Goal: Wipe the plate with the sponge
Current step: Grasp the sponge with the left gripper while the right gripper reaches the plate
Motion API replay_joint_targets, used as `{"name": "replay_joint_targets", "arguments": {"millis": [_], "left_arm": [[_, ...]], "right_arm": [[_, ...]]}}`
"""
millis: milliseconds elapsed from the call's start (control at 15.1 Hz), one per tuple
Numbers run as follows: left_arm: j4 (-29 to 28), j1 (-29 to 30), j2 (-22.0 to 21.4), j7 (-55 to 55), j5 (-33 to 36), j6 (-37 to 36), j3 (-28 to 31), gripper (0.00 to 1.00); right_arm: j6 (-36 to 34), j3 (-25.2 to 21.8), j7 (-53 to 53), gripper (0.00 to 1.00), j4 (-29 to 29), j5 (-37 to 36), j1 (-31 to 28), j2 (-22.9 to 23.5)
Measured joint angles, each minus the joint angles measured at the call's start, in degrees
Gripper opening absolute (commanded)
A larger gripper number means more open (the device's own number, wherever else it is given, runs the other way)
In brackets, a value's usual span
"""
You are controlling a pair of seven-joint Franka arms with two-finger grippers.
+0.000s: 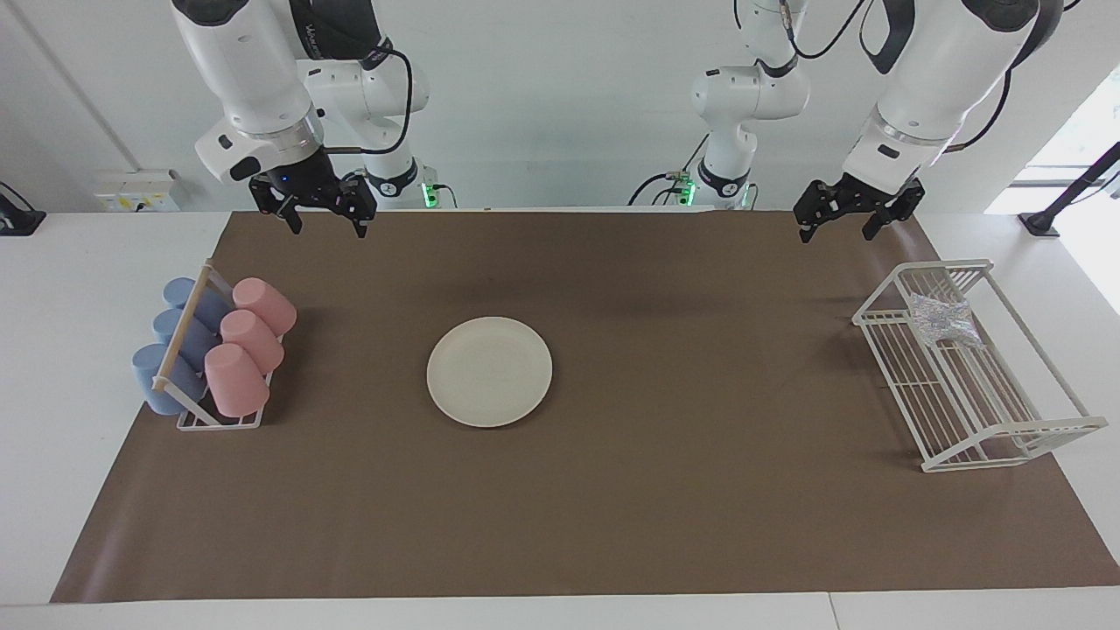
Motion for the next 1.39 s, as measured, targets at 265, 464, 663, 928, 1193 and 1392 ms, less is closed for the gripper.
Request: {"name": "replay_joint_targets", "arguments": {"millis": [265,464,663,928,1193,1392], "left_arm": [[0.0,0.0,0.0,0.0,0.0,0.0,0.0,1.00],[0.0,0.0,0.0,0.0,0.0,0.1,0.0,1.00],[0.0,0.0,0.0,0.0,0.0,0.1,0.0,1.00],[-1.0,-0.1,-0.1,0.0,4.7,0.4,-0.2,1.00],[-5.6,-0.2,0.0,-1.8,16.2,4.1,-0.6,1.00],[-10.3,-0.2,1.0,-3.1,27.0,8.3,-0.7,1.00]], "right_arm": [[-1.4,0.0,0.0,1.00,0.0,0.0,0.0,0.0],[-1.6,0.0,0.0,1.00,0.0,0.0,-0.1,0.0],[-1.6,-0.1,0.0,1.00,0.0,0.0,-0.2,0.0],[-1.6,-0.1,0.0,1.00,0.0,0.0,-0.3,0.0],[-1.5,-0.1,0.4,1.00,0.0,0.0,-0.4,0.0],[0.9,0.0,7.2,1.00,0.1,0.0,-0.4,0.0]]}}
